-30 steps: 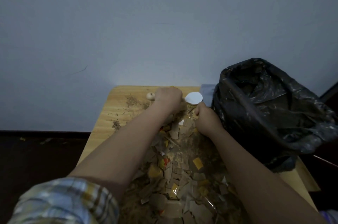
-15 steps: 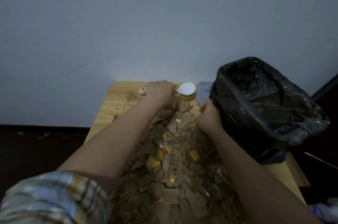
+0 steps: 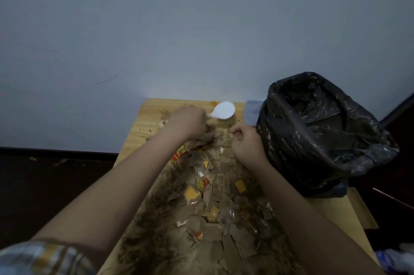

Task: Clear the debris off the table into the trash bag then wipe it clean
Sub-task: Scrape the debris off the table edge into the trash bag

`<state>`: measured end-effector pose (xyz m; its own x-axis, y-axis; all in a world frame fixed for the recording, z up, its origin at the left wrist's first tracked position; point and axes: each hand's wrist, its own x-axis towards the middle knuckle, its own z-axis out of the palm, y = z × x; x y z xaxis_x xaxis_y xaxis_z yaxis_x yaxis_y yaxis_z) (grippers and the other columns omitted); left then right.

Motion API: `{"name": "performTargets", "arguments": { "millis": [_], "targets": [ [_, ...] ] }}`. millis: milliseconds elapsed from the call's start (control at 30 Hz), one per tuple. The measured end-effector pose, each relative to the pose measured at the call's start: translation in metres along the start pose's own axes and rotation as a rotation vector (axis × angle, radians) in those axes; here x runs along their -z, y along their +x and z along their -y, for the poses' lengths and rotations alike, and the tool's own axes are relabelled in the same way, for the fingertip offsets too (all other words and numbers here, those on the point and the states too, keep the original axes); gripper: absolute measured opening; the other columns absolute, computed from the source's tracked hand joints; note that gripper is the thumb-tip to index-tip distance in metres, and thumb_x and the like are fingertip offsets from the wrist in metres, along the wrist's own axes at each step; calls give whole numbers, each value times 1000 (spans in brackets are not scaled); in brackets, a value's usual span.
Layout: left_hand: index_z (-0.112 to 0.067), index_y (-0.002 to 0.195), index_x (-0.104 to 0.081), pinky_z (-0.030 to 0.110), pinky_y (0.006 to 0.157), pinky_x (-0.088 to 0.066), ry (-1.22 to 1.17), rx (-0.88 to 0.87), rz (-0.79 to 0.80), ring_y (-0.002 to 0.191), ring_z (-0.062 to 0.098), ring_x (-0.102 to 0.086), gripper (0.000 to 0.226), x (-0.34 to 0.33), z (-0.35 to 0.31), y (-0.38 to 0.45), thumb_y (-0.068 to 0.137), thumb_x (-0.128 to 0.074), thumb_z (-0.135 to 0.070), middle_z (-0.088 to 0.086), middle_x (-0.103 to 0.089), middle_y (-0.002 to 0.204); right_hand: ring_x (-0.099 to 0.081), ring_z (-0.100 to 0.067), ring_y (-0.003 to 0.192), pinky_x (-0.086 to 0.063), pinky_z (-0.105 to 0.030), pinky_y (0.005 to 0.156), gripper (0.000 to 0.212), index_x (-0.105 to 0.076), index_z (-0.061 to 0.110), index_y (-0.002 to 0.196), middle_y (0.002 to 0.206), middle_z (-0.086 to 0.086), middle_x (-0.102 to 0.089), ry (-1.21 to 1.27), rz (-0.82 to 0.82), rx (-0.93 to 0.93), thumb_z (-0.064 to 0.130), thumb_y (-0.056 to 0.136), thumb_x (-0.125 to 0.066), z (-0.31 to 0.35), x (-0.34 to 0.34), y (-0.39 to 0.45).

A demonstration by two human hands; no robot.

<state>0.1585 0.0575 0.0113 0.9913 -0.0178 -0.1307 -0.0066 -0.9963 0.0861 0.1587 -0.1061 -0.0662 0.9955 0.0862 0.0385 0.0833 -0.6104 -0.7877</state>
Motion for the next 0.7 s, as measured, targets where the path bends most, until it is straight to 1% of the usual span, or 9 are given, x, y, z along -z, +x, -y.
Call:
{"name": "performTargets", "arguments": {
  "millis": [100,167,233,300,367,467,567,633,700],
  "targets": [
    [-10,107,-60,24,54,-36,-594,68,-20,79,24,-53,24,-1,-3,-15,90,-43,-5,9,-60,90,-57,-17,79,-44,-27,62,16,-64,15,87,88,-2,-63,137,0,5,17,95,-50,20,-8,-2],
    [-10,107,-57,17,47,-40,-958,83,25,69,17,-52,27,-6,-12,-24,91,-39,2,8,-59,84,-60,-23,79,-50,-36,69,31,-67,9,91,87,-10,-65,304,97,-80,29,100,-46,36,-11,-1],
    [-11,116,-54,15,52,-46,-1139,82,25,71,15,-57,33,-12,-17,-33,92,-37,5,11,-62,92,-60,-23,80,-48,-38,74,35,-70,15,96,87,-10,-66,442,182,-143,33,102,-42,51,-15,0],
    [-16,121,-49,22,66,-51,-1198,84,7,83,18,-60,36,-18,-23,-35,94,-35,4,11,-60,100,-64,-25,92,-50,-39,84,30,-70,18,103,97,-10,-69,458,196,-156,29,103,-42,55,-17,2],
    [-20,123,-47,27,74,-53,-1218,77,7,91,22,-60,39,-23,-20,-37,94,-34,3,14,-57,105,-64,-26,100,-52,-41,89,26,-68,15,113,105,-12,-69,469,216,-189,22,101,-46,58,-19,3],
    [-16,138,-43,32,81,-52,-1215,48,53,105,29,-56,51,-27,-13,-35,92,-37,5,21,-51,122,-64,-22,90,-54,-32,74,23,-68,13,111,99,-11,-69,450,251,-198,15,99,-48,58,-15,9],
    [-24,144,-40,29,99,-41,-1104,53,76,124,20,-40,56,-28,3,-27,93,-45,-3,9,-35,140,-62,-17,77,-51,-31,70,19,-63,16,99,87,-4,-66,300,220,-134,15,98,-45,59,-13,20],
    [-28,146,-36,34,108,-31,-1014,100,56,130,20,-29,55,-32,13,-22,95,-45,-10,3,-27,143,-52,-14,59,-42,-25,54,19,-59,19,90,73,0,-58,187,205,-84,15,97,-42,59,-13,28],
    [-27,147,-33,41,115,-20,-925,148,8,136,23,-20,54,-38,24,-17,96,-44,-16,1,-25,146,-45,-12,50,-33,-24,46,19,-55,24,85,64,4,-52,29,216,-26,17,97,-41,58,-11,35]
  ]
}}
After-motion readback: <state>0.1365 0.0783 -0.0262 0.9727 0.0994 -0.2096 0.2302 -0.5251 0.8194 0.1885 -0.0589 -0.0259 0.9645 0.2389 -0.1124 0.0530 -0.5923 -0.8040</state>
